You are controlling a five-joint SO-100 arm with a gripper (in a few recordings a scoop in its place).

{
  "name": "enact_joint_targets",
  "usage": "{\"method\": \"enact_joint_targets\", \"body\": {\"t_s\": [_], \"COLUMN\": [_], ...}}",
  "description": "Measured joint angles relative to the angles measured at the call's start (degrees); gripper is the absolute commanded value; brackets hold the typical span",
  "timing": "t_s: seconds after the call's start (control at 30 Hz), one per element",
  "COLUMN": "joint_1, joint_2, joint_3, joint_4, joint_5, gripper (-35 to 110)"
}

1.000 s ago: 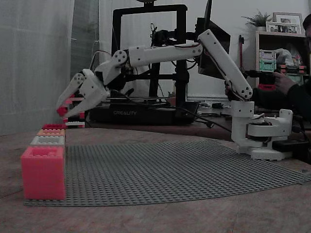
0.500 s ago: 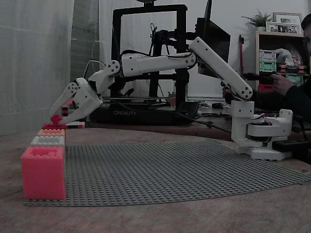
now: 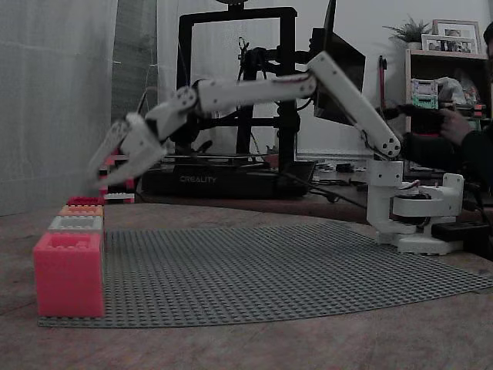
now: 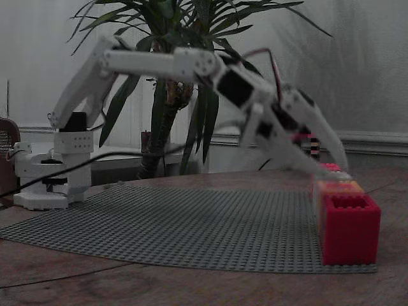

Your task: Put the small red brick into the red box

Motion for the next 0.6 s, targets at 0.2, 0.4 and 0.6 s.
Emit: {"method": "enact_joint_targets", "body": {"t_s": [0.2,0.4,0.6], "joint_1": [-3.3,-8.7,-10.6], "joint_2": [27.8,54.6,75.7], "joint_3": [26.6,53.0,76.5], "joint_4": [-1.0,8.2,19.1], "joint_5": [0.3,0.4,3.1], "gripper": [0,0,1]}}
